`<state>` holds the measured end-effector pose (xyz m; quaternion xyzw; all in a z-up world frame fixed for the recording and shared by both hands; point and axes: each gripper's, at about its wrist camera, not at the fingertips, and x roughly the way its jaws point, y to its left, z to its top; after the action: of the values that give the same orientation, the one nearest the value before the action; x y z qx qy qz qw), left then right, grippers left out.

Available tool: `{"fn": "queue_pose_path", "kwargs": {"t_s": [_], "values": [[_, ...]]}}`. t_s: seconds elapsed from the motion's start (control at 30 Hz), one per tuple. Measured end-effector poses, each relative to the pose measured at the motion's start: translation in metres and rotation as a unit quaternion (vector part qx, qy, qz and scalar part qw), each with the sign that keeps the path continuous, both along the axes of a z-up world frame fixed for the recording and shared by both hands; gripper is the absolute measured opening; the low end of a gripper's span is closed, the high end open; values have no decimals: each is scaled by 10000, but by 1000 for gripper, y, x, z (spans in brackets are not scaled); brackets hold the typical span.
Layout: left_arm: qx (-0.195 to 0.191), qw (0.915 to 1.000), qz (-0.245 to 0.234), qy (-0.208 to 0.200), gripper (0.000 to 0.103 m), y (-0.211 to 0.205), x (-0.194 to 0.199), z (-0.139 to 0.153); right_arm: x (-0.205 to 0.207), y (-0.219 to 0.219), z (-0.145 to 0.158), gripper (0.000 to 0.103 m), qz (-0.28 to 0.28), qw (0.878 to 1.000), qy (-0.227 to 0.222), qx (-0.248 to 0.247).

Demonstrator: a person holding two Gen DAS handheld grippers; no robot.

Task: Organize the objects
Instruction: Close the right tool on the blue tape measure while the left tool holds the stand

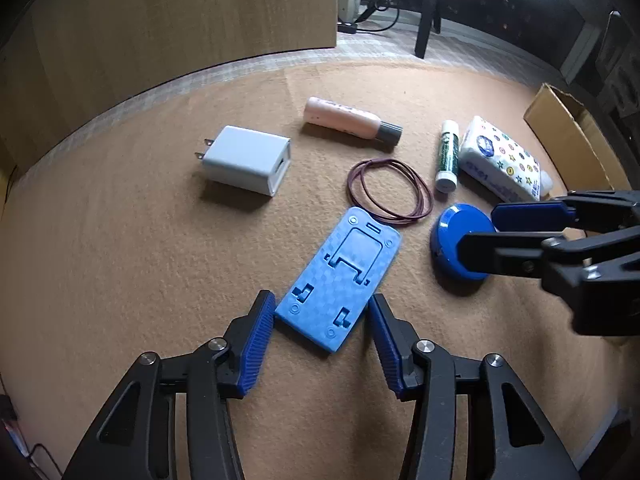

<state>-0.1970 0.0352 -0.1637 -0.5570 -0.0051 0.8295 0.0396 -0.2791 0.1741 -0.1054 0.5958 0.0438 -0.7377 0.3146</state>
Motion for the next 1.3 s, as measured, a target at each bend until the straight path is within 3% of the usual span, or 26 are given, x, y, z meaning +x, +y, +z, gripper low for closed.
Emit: {"fn": "queue_pose_path", "kwargs": {"t_s": [0.23,0.33,0.5,0.63,0.83,1.3], "values": [[-12,10000,-33,-20,49,-2,0,0,2,-11,-8,51,207,9990,208,323],[53,10000,-78,-17,59,0,1,2,6,-14,-8,51,299,9981,325,424],[-53,9999,-102,42,59,3,-3,2,7,-12,-8,47,311,9975,402,498],[-47,9998,-162,64,48,6,-4,4,9,-7,-8,47,300,9974,417,502],[-18,9998,-179,97,42,9,0,3,18,-1,-7,47,305,9974,433,497],[358,9990,258,114,39,26,73,4,70,45,-5,47,-33,9979,542,344]]}}
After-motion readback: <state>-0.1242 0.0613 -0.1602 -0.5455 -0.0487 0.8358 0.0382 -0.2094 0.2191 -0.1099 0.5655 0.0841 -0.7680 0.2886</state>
